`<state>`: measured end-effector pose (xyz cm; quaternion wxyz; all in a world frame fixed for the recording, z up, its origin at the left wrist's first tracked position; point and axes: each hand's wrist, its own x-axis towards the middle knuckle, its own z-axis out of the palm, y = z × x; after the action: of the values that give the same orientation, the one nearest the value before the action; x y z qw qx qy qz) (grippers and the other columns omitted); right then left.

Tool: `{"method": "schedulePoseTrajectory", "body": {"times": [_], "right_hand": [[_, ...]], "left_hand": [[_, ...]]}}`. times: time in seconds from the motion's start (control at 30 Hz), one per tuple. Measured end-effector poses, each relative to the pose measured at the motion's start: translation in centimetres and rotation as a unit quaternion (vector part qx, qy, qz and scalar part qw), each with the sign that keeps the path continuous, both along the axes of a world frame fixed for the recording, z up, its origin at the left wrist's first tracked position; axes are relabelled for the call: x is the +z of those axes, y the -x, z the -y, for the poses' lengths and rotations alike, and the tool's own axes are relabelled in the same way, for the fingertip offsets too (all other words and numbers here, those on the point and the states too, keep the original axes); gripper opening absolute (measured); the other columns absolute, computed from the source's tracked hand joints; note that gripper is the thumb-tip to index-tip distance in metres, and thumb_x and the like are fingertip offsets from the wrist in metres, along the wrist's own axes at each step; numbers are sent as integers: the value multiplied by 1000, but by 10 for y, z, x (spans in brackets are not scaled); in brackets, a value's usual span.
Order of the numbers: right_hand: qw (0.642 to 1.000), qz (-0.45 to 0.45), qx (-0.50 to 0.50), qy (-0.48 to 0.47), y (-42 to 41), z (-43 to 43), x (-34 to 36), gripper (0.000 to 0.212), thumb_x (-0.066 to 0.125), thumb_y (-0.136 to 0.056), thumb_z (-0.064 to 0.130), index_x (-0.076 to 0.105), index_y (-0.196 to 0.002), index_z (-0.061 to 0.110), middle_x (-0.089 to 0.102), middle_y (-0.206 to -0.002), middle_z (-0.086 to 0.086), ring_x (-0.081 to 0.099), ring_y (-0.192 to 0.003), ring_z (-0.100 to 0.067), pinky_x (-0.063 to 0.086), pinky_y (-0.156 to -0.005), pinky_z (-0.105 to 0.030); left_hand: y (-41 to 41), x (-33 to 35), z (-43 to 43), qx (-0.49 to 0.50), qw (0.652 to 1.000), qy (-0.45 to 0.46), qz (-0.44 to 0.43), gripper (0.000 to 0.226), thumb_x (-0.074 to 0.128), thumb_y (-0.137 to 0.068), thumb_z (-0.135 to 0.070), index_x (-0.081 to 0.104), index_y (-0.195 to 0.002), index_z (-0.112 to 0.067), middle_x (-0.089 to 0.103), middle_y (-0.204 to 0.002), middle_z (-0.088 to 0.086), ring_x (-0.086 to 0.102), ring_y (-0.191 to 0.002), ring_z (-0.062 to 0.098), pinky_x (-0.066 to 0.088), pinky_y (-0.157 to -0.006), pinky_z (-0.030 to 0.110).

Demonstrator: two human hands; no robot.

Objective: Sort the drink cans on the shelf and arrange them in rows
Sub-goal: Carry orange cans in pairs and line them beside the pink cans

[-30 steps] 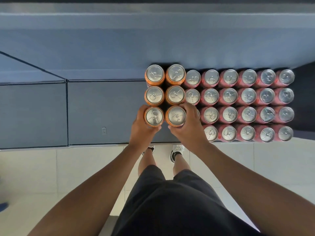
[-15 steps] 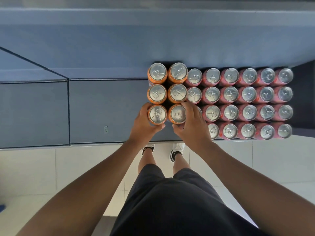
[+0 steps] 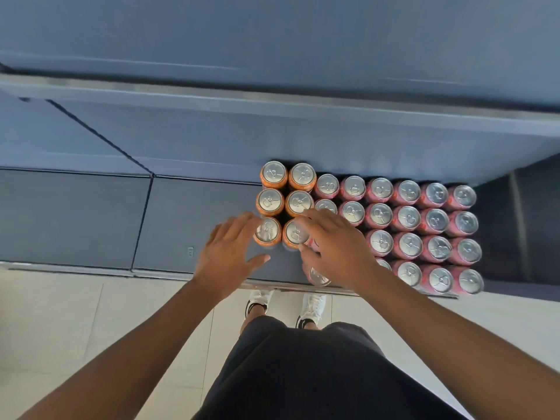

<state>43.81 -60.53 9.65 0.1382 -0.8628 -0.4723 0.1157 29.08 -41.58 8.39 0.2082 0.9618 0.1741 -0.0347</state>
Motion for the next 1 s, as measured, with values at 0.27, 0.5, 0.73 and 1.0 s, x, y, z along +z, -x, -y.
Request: {"method": "schedulePoseTrajectory", "body": {"times": [0.27, 0.5, 0.73, 1.0], "right_hand": [[995, 19, 89, -47, -7, -21, 29, 47, 66, -86, 32, 58, -131, 19, 57, -138, -3, 56, -123, -29, 50, -95, -43], [988, 34, 131, -71, 21, -65, 47, 39, 62, -87, 34, 62, -122, 17, 59, -137, -5, 56, -123, -29, 51, -93, -44], [979, 61, 188, -48, 89, -141, 65, 46, 58, -89, 38, 56, -129, 16, 52, -144, -5, 50, -129, -32, 49, -93, -48], [974, 69, 208, -52, 228, -249, 87, 48, 59, -92, 36, 54, -136, 17, 50, -147, -3, 49, -131, -28, 46, -99, -47]], "left_hand": [[25, 42, 17, 78, 992, -91, 23, 56, 66, -89, -45, 42, -135, -25, 47, -146, 2, 47, -132, 29, 36, -111, 56], [63, 65, 3, 135, 982, -133, 11, 56, 64, -92, -45, 40, -138, -25, 45, -147, 3, 47, -132, 31, 40, -106, 61], [137, 76, -40, 196, 966, -168, 14, 55, 58, -92, -51, 40, -137, -27, 45, -147, 2, 48, -131, 32, 42, -105, 60], [281, 86, -119, 279, 940, -194, 28, 56, 63, -89, -51, 41, -135, -26, 50, -143, 4, 50, -127, 37, 46, -99, 59]]}}
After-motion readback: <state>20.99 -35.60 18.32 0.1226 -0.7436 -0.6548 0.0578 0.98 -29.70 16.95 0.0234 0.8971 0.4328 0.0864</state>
